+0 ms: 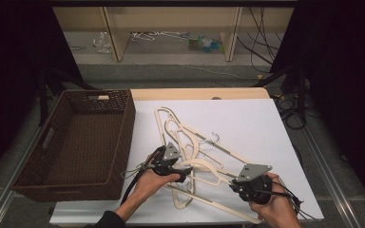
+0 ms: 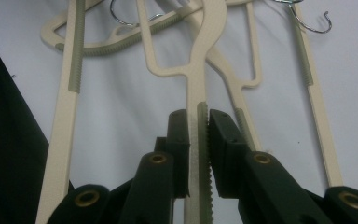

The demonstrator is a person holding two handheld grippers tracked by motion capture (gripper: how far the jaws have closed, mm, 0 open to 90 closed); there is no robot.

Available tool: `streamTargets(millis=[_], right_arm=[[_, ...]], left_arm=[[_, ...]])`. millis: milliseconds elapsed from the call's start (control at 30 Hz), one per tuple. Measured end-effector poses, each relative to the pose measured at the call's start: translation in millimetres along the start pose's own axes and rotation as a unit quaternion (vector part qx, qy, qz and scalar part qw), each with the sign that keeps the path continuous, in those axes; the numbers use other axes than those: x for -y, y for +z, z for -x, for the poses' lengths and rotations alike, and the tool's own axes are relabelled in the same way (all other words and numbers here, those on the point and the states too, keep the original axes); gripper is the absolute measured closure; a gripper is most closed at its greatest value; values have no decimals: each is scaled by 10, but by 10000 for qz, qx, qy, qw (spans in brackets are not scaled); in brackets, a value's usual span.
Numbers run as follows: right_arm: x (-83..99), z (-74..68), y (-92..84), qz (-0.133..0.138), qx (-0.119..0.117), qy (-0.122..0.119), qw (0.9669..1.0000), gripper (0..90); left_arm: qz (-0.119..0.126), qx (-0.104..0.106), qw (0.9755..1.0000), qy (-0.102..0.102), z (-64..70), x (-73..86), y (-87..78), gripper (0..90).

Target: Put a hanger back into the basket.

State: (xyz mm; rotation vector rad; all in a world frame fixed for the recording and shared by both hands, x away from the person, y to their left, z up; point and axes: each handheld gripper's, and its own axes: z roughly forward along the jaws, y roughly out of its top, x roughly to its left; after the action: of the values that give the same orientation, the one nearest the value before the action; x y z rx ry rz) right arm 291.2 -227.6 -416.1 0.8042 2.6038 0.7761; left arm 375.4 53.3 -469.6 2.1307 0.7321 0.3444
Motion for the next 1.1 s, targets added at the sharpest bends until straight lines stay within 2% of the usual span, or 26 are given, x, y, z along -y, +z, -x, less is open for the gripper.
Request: streamTargets(millis=[100,167,267,333,567,633,667,733,900,933,1000,1033,1100], right_arm=[[-10,-14,-12,-12,-25,-34,10000,795],[-10,-24,-1,55,39,-44,10000,794],[-11,-27,-5,58,19,-57,10000,795],[-12,-27,-3,78,12,-62,9999,794],[-17,-37,-8,69,-12,-79,9999,794],[-18,-37,-9,67,-12,-89,9999,794],[-18,-38,-9,69,-18,-91,9999,795],[-20,-39,-7,74,-25,-101,9999,794],[-24,-44,-11,90,-64,-157,9998,794],[-25,-43,-12,101,-73,-168,9998,794],[-26,-38,-19,130,-47,-323,9994,794],[-29,-31,-34,95,-91,-350,9993,794],[-19,-23,-40,147,-78,-384,9991,794]], left_arm=[[-100,166,9998,26,0,-13,62,299],[-134,178,9997,78,8,-26,84,312],[-145,207,9996,113,15,-54,112,342],[-199,229,9994,190,16,-76,132,384],[-345,309,9981,419,31,-90,227,433],[-331,366,9975,502,24,-101,229,464],[-278,398,9977,477,25,-102,234,470],[-323,393,9967,626,18,-115,226,508],[-314,531,9955,714,23,-127,204,592],[-367,517,9944,847,28,-140,179,603],[-413,530,9928,987,20,-161,143,621],[-384,582,9929,967,21,-166,123,626],[-368,652,9916,1051,17,-185,78,639]])
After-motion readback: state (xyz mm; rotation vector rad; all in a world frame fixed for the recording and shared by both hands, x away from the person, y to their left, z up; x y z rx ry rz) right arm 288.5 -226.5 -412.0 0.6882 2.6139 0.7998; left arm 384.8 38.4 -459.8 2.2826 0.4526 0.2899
